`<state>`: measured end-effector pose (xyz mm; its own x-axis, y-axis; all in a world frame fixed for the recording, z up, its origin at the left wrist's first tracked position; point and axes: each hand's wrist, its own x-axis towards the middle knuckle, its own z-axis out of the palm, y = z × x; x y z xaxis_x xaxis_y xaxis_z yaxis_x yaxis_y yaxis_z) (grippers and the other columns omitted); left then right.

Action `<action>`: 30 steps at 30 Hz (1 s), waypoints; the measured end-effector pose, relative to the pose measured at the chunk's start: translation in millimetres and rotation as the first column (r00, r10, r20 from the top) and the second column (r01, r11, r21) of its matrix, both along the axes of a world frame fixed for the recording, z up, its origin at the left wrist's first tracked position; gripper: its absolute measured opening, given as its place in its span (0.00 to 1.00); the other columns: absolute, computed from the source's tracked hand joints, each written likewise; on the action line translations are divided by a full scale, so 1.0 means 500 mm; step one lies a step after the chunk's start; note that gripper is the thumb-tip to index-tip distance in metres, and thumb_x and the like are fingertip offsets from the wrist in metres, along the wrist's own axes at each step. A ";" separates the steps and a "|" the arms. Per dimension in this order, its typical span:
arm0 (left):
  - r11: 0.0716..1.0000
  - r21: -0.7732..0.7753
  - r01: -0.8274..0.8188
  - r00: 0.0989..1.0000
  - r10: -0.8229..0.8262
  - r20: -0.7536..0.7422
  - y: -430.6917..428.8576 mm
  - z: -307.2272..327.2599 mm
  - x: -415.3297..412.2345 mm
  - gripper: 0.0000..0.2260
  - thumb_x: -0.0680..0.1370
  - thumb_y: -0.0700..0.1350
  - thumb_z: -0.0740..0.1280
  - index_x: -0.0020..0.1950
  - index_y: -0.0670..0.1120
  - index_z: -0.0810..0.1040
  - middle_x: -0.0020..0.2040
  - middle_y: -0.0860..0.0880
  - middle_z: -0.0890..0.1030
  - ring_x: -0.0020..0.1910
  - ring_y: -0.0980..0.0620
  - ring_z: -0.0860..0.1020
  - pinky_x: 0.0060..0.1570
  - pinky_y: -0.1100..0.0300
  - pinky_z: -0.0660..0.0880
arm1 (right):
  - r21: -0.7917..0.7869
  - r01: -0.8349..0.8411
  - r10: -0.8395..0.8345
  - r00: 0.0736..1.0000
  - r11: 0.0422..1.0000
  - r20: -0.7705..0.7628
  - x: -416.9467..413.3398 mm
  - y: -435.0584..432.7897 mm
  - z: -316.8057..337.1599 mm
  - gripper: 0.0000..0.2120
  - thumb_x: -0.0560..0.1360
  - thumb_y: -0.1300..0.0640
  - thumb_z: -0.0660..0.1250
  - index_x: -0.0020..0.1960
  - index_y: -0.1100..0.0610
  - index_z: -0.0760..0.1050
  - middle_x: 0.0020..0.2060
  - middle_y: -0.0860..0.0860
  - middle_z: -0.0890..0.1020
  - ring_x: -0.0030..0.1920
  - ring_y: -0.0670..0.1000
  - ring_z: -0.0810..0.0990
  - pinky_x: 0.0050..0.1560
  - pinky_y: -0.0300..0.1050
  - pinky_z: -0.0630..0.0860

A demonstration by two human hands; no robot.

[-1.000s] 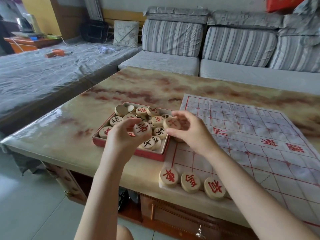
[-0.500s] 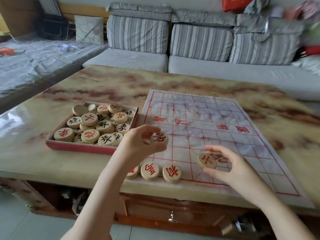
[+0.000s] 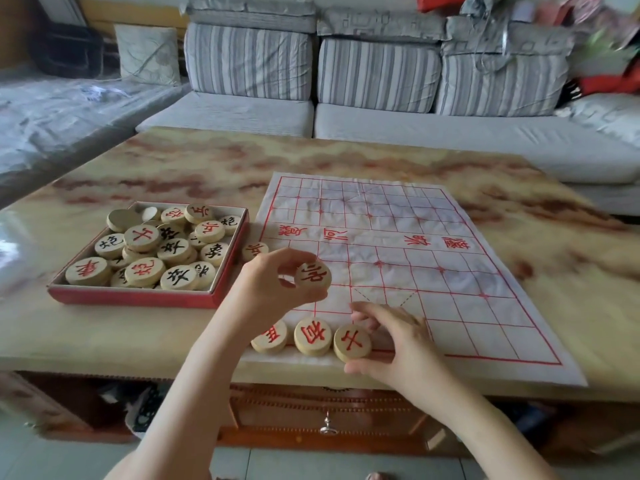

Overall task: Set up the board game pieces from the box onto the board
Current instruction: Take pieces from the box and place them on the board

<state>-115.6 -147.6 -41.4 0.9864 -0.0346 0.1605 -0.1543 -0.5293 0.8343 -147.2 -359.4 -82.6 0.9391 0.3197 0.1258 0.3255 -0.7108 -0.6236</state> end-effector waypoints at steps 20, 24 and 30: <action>0.846 0.453 0.281 0.948 -0.319 0.008 -0.179 -0.067 -0.026 0.24 0.65 0.62 0.70 0.60 0.58 0.73 0.58 0.60 0.74 0.57 0.58 0.62 0.51 0.62 0.53 | 0.494 0.385 -0.417 0.908 0.780 -0.050 0.009 -0.166 0.005 0.07 0.74 0.52 0.66 0.49 0.41 0.78 0.45 0.44 0.84 0.52 0.43 0.79 0.59 0.47 0.72; 0.847 0.444 0.292 0.948 -0.317 -0.018 -0.173 -0.059 -0.023 0.31 0.63 0.64 0.70 0.64 0.61 0.69 0.62 0.63 0.69 0.63 0.58 0.60 0.57 0.63 0.53 | 0.498 0.371 -0.398 0.916 0.784 -0.056 0.008 -0.157 0.012 0.07 0.74 0.54 0.66 0.49 0.43 0.78 0.45 0.42 0.84 0.51 0.42 0.79 0.58 0.44 0.72; 0.991 0.124 0.058 0.993 -0.070 0.097 -0.046 0.004 -0.006 0.15 0.71 0.55 0.68 0.56 0.55 0.78 0.50 0.62 0.79 0.49 0.68 0.75 0.51 0.72 0.70 | 0.429 0.267 -0.257 0.963 0.863 -0.082 0.018 -0.096 0.034 0.09 0.75 0.56 0.66 0.51 0.44 0.77 0.46 0.41 0.83 0.51 0.38 0.79 0.56 0.39 0.73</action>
